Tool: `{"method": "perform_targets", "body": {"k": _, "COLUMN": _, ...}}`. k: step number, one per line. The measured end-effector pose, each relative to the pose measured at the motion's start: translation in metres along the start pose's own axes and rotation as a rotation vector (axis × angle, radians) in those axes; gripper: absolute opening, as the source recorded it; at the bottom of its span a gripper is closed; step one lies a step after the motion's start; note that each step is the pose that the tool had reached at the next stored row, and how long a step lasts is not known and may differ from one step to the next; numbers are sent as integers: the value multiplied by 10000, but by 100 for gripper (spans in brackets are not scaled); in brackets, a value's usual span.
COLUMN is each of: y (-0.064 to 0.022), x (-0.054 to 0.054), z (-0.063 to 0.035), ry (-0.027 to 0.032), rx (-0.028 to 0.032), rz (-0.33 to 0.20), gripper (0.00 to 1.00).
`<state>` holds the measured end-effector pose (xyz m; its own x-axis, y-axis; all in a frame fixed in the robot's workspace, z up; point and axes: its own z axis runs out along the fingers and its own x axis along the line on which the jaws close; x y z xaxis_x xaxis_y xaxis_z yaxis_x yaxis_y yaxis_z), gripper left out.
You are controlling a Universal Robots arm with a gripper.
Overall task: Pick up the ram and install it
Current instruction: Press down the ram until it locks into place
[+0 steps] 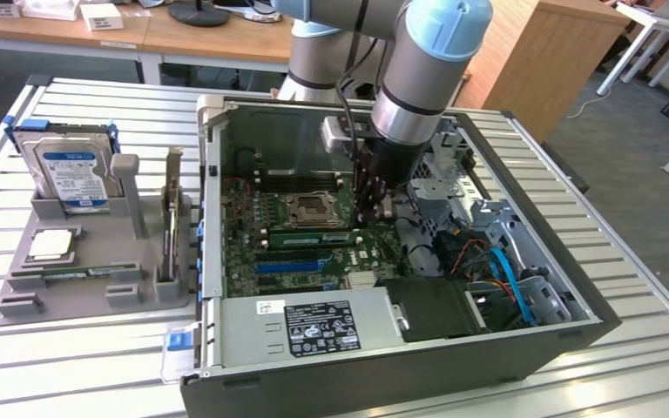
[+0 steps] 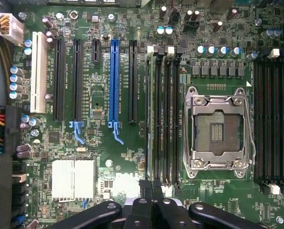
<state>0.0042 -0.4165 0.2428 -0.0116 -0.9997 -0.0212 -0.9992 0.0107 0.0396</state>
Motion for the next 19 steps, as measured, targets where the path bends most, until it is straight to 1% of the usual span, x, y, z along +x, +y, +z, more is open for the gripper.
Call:
{"method": "perform_targets", "body": {"k": 2, "y": 0, "x": -19, "z": 5, "ry": -1, "rx": 0, "rz": 1, "gripper": 11}}
{"method": "perform_targets", "body": {"k": 6, "y": -1, "x": -20, "z": 7, "ry": 1, "rx": -1, "rz": -1, "gripper": 11}}
{"method": "perform_targets", "body": {"k": 12, "y": -4, "x": -18, "z": 85, "ry": 0, "rx": 6, "rz": -1, "gripper": 11}}
{"method": "perform_targets", "body": {"k": 16, "y": -4, "x": -18, "z": 89, "ry": 1, "rx": 6, "rz": -1, "gripper": 11}}
{"method": "perform_targets", "body": {"k": 19, "y": -5, "x": -18, "z": 120, "ry": -2, "rx": 9, "rz": -1, "gripper": 11}}
